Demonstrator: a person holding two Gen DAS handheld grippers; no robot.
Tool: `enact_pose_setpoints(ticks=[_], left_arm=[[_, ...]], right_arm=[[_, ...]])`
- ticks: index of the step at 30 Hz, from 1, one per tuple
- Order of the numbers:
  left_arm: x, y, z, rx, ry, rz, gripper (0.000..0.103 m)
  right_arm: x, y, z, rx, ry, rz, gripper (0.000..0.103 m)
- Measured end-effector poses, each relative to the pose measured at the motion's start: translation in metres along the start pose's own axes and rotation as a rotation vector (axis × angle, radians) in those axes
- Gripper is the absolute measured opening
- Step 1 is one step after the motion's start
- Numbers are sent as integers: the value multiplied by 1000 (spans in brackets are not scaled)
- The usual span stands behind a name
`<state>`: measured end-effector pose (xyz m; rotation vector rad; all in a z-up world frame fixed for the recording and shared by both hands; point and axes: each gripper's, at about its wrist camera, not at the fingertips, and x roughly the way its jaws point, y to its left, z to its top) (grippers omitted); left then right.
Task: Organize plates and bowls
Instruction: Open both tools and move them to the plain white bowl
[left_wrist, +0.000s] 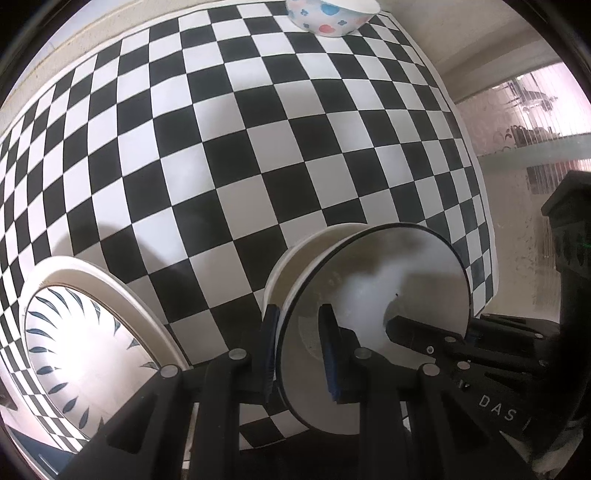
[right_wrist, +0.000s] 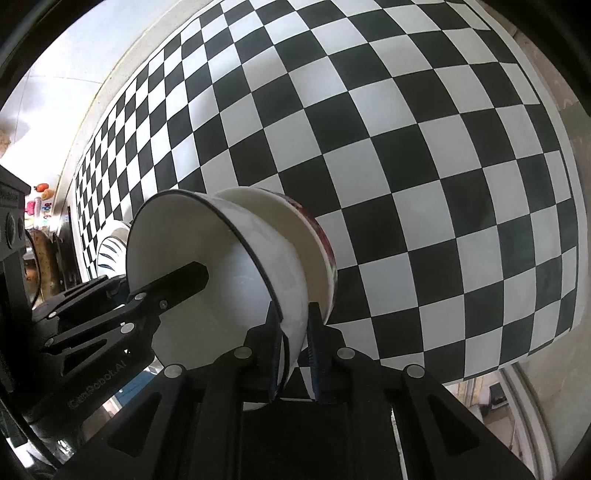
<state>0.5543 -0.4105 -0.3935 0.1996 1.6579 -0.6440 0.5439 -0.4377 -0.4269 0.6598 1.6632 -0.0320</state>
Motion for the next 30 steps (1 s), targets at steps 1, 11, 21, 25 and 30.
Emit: enact_pose_setpoints(ticks=[1,11,21,25,30], left_arm=[[0,0,0,-5,4,-2,19],[4,-1,0,-8,46,22,20],[-1,-5,2,-1,40,47,20],[-5,-3,-2,-8,49,68,20],[-34,-1,-2,-24,0,47,20]], right_arm=[[0,-1,1,6,4,8,14],[-2,-6,1,16,47,20,19],[-8,-3,-1,-30,57,-32,22],[-2,-1,-5,-38,82,-31,22],[-24,-5,-5,-24,54,-7,22]])
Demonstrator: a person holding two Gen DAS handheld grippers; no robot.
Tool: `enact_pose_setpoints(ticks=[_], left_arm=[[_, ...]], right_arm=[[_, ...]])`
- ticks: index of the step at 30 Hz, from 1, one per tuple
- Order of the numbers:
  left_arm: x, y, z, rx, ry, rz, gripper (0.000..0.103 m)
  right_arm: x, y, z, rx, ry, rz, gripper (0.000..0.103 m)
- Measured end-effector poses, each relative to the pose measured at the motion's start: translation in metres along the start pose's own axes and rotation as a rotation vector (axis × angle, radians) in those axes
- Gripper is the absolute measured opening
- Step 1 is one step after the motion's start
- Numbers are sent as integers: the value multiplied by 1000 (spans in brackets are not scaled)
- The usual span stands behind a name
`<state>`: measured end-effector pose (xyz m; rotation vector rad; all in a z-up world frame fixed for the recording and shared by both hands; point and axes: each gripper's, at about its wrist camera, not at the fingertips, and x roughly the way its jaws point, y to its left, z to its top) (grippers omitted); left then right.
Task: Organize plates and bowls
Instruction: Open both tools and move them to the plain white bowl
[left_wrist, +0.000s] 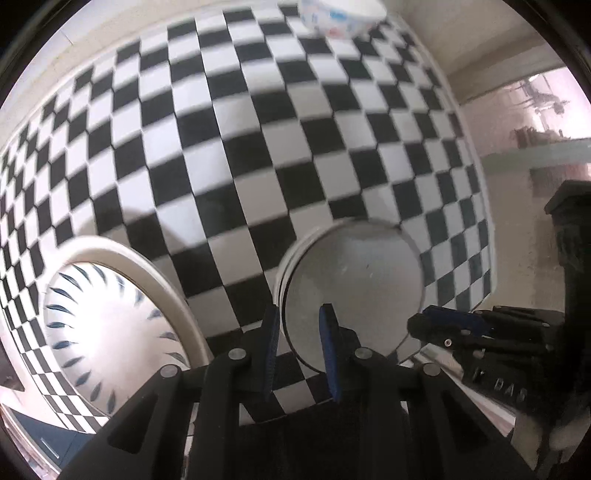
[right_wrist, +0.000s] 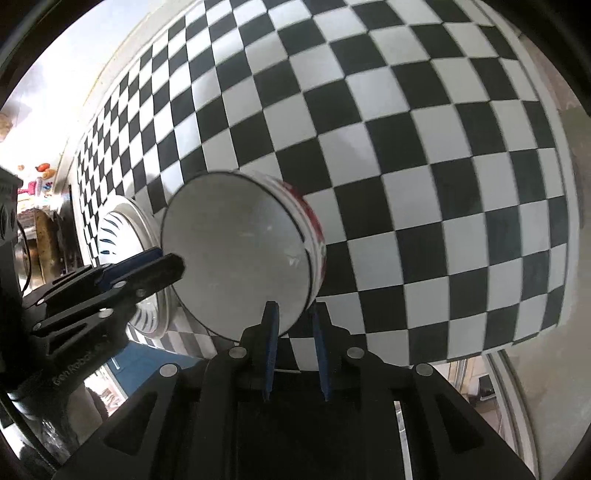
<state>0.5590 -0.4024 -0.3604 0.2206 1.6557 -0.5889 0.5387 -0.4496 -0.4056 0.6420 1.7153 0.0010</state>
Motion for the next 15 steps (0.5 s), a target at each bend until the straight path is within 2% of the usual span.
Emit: enact_pose_setpoints(ticks=[4,6,8,10,15], left_arm=[[-36,-5,23,13,-116,21,22],[-50,-7,48,13,-181,29,31],[-55,-7,75,6,-221,36,32],[-55,-5,111,-10,-234,35,32],[-42,-3,191,-29,-252,-6,32]], right_arm=[[-43,-6,17,9,-106,0,22],[-64,-10,33,26,-183,21,30],[-84,-15,54,37,-264,10,61],[-100,-17,80,34,-344,-18,63],[-118,-29,162,42,-401,-3,63]])
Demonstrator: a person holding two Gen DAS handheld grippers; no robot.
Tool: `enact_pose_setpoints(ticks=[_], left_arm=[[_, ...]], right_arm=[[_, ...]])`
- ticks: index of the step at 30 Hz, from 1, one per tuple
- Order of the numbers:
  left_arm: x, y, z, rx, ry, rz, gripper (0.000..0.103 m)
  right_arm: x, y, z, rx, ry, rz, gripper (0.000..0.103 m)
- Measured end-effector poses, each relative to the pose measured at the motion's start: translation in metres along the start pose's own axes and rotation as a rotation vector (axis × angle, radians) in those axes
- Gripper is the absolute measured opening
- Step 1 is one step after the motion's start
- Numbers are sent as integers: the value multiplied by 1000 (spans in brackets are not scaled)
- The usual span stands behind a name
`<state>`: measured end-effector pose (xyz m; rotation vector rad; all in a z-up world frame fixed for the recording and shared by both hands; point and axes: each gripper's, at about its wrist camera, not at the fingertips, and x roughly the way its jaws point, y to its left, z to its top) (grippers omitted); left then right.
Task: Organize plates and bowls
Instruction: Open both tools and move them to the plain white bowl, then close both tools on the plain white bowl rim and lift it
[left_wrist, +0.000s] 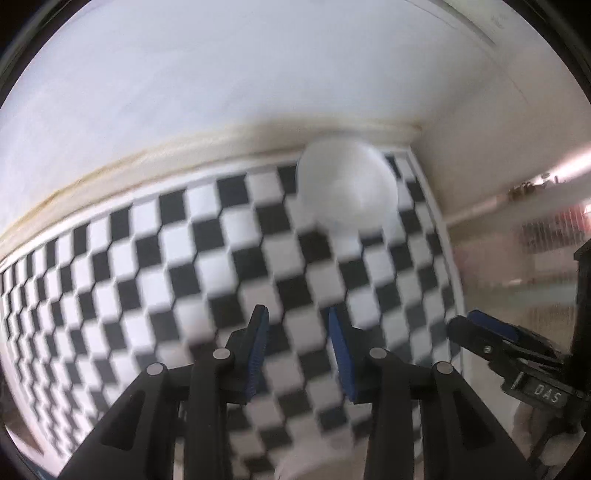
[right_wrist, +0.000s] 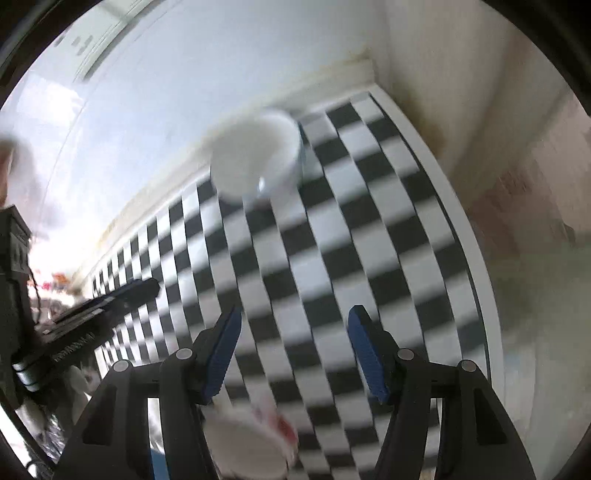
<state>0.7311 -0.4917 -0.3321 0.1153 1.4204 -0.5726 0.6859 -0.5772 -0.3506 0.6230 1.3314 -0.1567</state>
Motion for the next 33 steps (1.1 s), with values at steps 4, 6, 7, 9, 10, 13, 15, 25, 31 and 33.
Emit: enact_pose_setpoints(ticks=[4,6,7,9,10,13,15,25,31,33], left_arm=[[29,-4,45,-29,0,-5,32],[44,-5,61,-42,16,-11,32],[52,-6,69,-45,26,-7,32],[62,-9,78,-36,30,1,31],[69,-10,83,-29,32,14,32],[80,-8,91,-25,30,25,31],[90,-5,94,-22,39,35,31],[99,-8,96,-9,48,22,12],[90,-18,87,4,25,29,12],[84,-20,82,11,19,34,12]], right_arm=[[30,-5,56,23,-3,-26,63],[47,-8,76,53,20,-2,61],[53,-11,84,65,27,11,58],[63,-14,94,72,49,19,57],[70,-15,99,76,61,8,57],[89,-17,111,86,98,-8,56],[99,-21,116,107,123,2,44],[105,-21,120,93,138,-14,11],[96,-19,115,74,137,-7,10],[90,-17,107,63,128,-7,10]])
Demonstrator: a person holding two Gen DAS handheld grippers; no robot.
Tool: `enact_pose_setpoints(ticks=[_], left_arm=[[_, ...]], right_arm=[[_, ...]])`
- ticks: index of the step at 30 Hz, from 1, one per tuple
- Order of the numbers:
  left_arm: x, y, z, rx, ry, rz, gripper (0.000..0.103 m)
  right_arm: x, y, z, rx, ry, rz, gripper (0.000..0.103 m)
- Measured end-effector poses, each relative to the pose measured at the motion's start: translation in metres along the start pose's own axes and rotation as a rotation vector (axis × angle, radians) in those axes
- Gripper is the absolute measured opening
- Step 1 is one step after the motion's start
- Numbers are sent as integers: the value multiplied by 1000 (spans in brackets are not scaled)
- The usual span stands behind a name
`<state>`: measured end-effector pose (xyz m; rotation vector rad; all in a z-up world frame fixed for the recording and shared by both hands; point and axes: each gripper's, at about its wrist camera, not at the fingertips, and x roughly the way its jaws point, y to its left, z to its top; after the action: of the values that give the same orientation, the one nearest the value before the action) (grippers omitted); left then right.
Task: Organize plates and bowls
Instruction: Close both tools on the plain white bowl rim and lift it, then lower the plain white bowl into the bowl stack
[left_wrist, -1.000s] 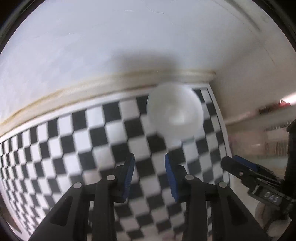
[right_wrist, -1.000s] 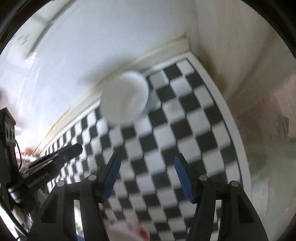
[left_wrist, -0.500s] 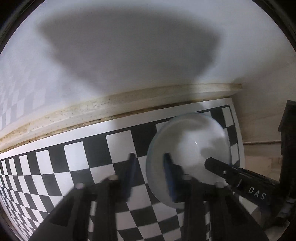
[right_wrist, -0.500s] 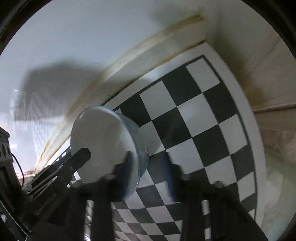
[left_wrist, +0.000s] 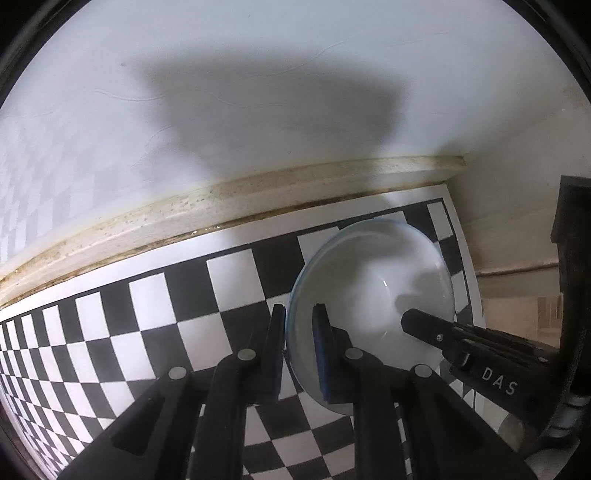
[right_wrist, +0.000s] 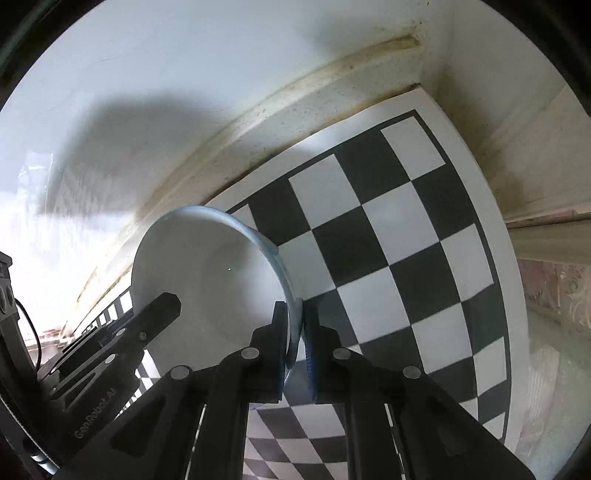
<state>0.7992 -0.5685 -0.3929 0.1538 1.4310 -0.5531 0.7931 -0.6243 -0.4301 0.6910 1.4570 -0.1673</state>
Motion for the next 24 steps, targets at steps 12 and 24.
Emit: enact_pose_setpoints(ticks=[12,24], left_arm=[[-47,-1,-54,9,-47,-8,12],[-110,-4,-150,49,-60,-24,12]], right_arm=[[-29,12,-62,-62,-26,29,10],[-80,7,-171,-113,-78,27,10]])
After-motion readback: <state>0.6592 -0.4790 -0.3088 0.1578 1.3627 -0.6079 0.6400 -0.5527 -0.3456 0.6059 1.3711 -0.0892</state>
